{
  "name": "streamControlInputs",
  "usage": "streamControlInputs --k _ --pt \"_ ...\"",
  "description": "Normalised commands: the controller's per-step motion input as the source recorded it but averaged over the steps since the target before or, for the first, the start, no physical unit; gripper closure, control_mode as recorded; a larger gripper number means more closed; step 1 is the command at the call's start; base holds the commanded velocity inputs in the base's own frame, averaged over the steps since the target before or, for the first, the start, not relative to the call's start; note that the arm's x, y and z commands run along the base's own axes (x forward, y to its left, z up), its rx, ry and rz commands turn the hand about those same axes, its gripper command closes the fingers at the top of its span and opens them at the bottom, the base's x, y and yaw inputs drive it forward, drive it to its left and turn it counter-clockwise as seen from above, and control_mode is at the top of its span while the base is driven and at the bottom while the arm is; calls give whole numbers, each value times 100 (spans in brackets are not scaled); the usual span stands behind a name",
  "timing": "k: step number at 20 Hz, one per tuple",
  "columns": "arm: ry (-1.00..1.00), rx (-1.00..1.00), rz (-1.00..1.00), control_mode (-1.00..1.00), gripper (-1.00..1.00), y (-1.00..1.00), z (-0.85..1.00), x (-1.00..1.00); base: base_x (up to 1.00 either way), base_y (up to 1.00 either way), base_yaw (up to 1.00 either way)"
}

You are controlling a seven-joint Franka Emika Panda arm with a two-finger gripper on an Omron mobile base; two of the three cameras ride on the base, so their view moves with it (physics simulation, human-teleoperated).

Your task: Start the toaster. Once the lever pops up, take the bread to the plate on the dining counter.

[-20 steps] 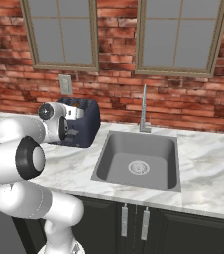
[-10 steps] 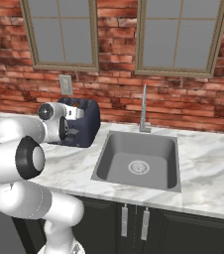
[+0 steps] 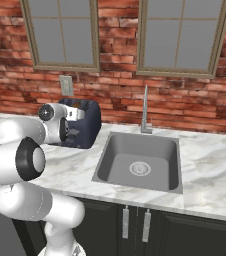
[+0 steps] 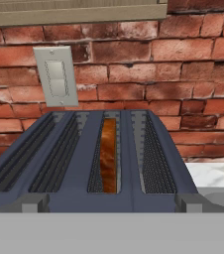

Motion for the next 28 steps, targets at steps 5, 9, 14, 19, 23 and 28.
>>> streamControlInputs --k 5,9,14,19,23,28 --pt "0 0 0 -100 -100 0 0 0 0 0 0" --pt "0 0 0 -100 -100 0 0 0 0 0 0" --pt "0 0 0 -100 -100 0 0 0 0 0 0" --pt "0 0 0 -100 -100 0 0 0 0 0 0" --pt "0 0 0 -100 -100 0 0 0 0 0 0" --pt "0 0 0 -100 -100 0 0 0 0 0 0"
